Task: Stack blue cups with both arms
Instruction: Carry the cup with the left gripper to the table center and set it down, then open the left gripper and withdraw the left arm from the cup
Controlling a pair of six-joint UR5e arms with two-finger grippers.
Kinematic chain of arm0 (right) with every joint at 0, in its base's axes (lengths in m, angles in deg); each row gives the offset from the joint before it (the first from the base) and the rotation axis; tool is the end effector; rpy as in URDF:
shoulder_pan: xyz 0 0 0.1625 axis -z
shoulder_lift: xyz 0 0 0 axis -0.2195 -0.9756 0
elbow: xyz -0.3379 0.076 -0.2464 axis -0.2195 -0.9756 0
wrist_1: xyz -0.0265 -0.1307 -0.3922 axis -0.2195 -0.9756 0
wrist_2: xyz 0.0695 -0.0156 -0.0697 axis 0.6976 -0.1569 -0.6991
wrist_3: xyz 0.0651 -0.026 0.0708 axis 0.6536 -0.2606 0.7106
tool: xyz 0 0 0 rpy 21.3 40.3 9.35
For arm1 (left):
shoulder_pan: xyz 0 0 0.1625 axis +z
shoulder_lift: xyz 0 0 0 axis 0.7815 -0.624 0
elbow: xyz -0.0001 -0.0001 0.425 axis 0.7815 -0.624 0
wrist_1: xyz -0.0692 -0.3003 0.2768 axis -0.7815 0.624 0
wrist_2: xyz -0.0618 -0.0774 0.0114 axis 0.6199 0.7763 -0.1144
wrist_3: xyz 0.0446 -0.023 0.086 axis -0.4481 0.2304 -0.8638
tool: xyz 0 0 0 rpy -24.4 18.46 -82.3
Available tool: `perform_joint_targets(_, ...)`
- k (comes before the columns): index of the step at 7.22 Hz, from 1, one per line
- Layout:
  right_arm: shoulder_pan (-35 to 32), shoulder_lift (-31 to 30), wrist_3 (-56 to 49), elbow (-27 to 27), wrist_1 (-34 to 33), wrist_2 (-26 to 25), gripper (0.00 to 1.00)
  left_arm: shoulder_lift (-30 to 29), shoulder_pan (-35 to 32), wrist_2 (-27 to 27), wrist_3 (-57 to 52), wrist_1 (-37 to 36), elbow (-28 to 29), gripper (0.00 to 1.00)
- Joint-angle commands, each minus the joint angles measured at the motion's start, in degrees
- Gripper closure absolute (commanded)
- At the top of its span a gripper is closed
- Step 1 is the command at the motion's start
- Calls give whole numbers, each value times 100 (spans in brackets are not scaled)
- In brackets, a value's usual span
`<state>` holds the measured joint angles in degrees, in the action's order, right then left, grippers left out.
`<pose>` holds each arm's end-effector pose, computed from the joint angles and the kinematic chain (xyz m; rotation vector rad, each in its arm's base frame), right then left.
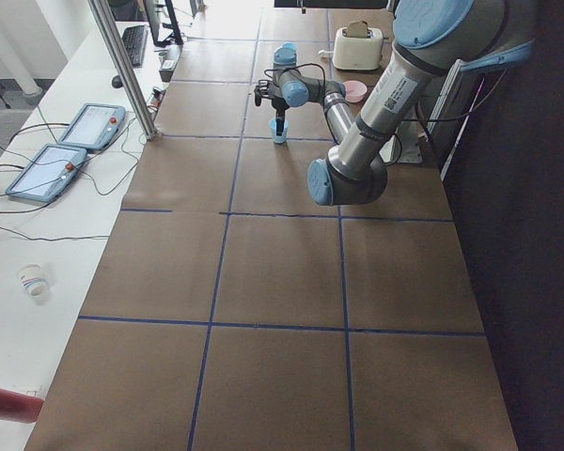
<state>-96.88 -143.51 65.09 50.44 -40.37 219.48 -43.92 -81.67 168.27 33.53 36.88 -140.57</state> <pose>0.0249 -0.3665 0.6503 0.0532 -0.8011 -0.2463 0.5417 -0.4352 0.1605 0.0757 0.8762 -0.0610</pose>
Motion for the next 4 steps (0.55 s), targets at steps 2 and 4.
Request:
perform_joint_targets(2,0,129,10,-14,-2,13,0,1974,-879,654,-2004,-552,-2049,0)
perform_joint_targets(4,0,138,10,-5,-2,22,0,3381,-2194,1495,-4147,-447,-2265,0)
